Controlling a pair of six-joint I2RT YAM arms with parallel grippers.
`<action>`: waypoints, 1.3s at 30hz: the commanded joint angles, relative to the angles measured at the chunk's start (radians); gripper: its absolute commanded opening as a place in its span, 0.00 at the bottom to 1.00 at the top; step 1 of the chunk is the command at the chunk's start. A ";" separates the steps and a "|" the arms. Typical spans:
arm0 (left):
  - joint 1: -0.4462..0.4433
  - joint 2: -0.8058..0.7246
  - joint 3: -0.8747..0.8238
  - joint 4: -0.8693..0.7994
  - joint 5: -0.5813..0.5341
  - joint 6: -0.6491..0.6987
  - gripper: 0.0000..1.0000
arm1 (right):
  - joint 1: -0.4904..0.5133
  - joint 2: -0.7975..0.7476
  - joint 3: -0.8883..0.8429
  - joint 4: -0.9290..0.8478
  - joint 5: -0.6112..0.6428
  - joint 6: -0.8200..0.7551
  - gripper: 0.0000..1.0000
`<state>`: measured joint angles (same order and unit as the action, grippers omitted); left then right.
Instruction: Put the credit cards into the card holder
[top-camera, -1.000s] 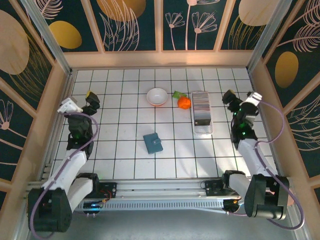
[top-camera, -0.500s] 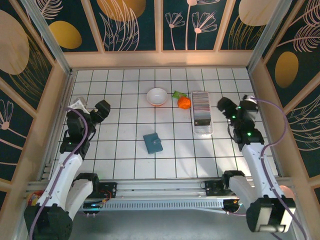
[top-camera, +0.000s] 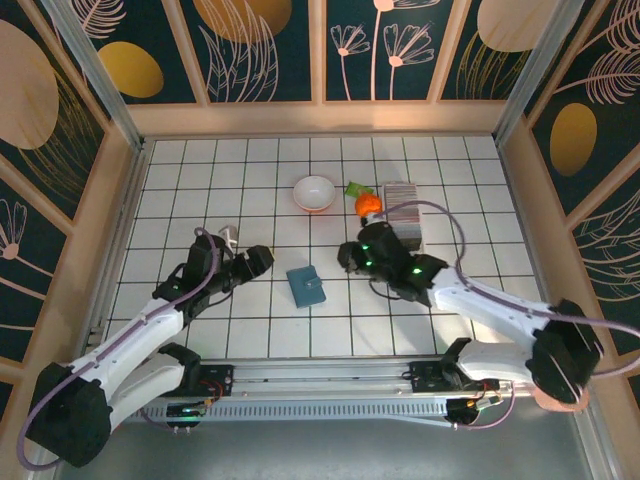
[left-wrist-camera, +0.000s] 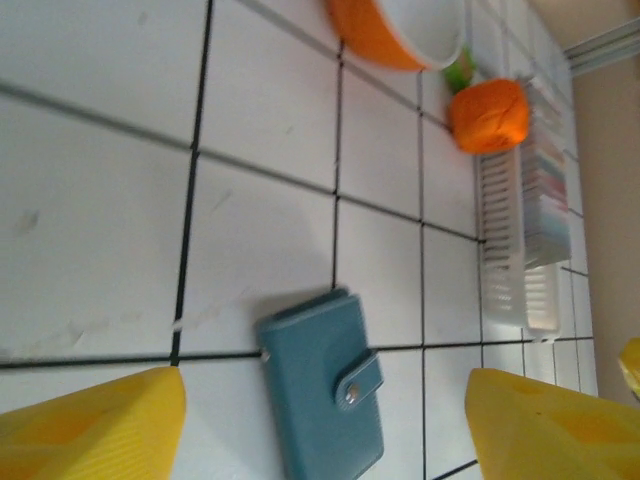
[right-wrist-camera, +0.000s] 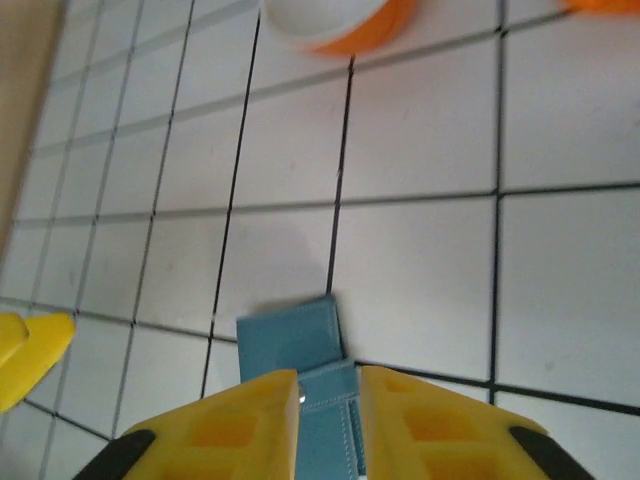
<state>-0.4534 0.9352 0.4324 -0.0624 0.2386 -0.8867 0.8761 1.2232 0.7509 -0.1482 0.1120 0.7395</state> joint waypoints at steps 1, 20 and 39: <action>-0.026 -0.035 -0.040 -0.008 0.013 -0.051 0.70 | 0.056 0.098 0.038 0.101 -0.002 0.068 0.14; -0.170 0.076 -0.093 0.106 0.019 -0.135 0.62 | 0.112 0.436 0.090 0.212 -0.037 0.175 0.00; -0.226 0.179 -0.105 0.246 0.042 -0.190 0.53 | 0.090 0.452 -0.002 0.177 0.019 0.197 0.00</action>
<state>-0.6708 1.1046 0.3447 0.1207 0.2546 -1.0531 0.9813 1.6695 0.7826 0.0673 0.0818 0.9234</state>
